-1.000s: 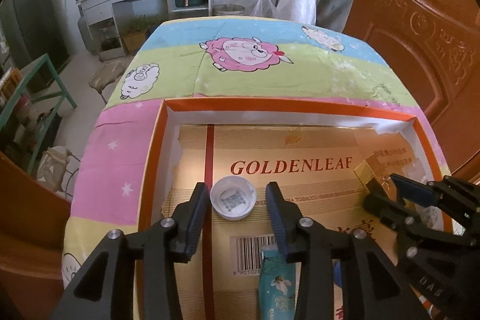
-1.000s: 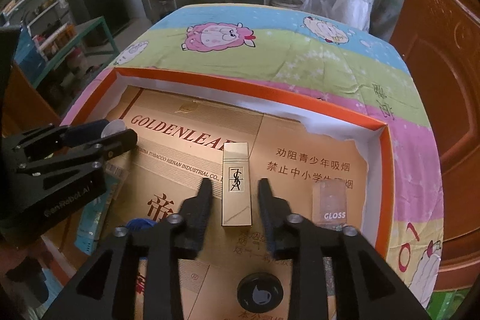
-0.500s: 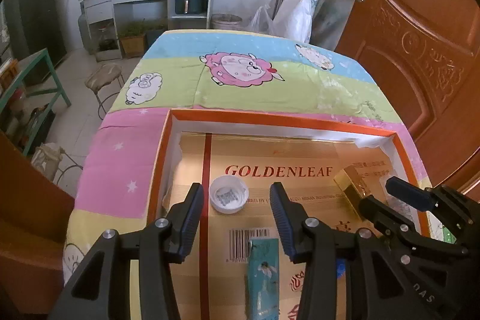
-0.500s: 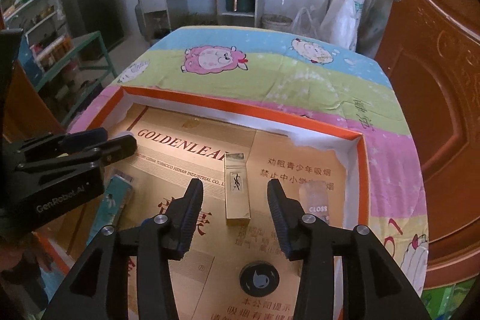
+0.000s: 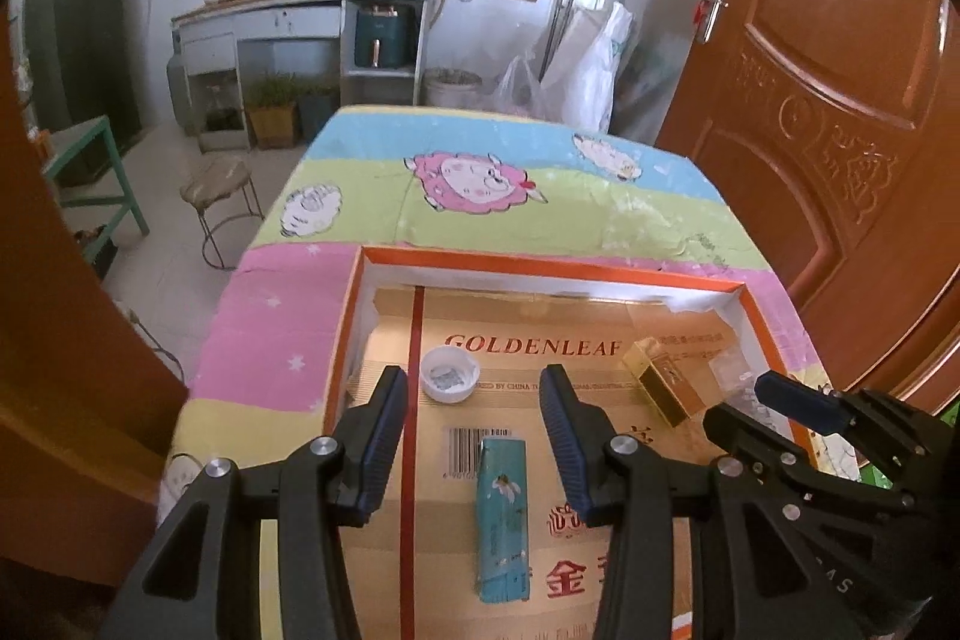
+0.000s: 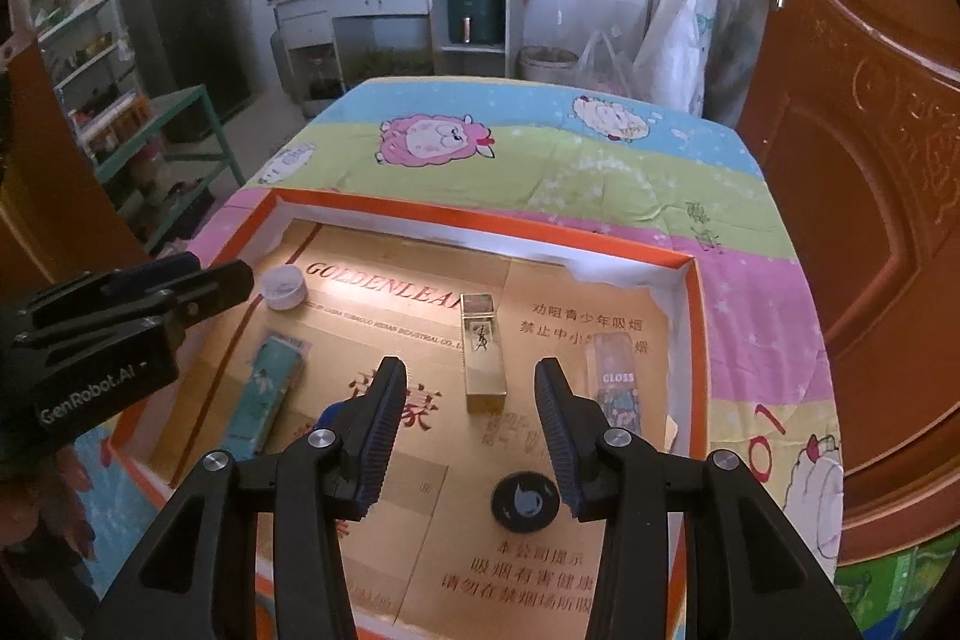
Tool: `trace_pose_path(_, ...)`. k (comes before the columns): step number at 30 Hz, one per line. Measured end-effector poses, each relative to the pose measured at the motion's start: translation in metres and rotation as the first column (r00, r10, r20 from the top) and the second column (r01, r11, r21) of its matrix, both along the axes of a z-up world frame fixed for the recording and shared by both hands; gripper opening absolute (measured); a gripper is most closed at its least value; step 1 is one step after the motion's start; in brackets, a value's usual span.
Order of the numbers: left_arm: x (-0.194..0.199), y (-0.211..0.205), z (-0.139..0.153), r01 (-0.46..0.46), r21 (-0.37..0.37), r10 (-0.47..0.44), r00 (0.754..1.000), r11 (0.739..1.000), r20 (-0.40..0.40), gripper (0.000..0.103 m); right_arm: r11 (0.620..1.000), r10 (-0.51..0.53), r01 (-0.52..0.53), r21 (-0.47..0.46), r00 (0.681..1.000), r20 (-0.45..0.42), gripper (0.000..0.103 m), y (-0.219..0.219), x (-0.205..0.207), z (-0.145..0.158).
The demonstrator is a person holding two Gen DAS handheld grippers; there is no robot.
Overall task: Organize rigid objects
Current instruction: 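Withdraw both open tools from the tray toward the remaining caps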
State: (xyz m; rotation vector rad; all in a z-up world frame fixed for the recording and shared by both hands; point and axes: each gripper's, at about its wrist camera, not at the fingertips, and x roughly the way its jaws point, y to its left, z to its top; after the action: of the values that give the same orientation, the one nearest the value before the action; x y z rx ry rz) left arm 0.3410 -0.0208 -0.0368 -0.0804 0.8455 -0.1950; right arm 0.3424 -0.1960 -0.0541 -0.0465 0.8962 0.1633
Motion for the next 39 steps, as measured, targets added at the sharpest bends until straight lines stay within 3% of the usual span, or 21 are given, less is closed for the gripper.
trace_pose_path(29, -0.102, -0.002, 0.036, -0.001, 0.080, -0.011, 0.989, 0.997, 0.149, 0.046, 0.999, 0.003, -0.006, 0.047, 0.998, 0.064, 0.046, -0.005, -0.104, 0.022)
trace_pose_path(32, -0.114, -0.003, 0.037, 0.006, 0.083, -0.019, 0.988, 0.997, 0.156, 0.046, 0.998, 0.002, -0.006, 0.056, 0.998, 0.068, 0.054, -0.005, -0.118, 0.023)
trace_pose_path(39, -0.139, -0.003, 0.039, 0.023, 0.080, -0.037, 0.984, 0.996, 0.172, 0.046, 0.997, -0.009, 0.003, 0.075, 0.997, 0.072, 0.054, -0.006, -0.144, 0.023)
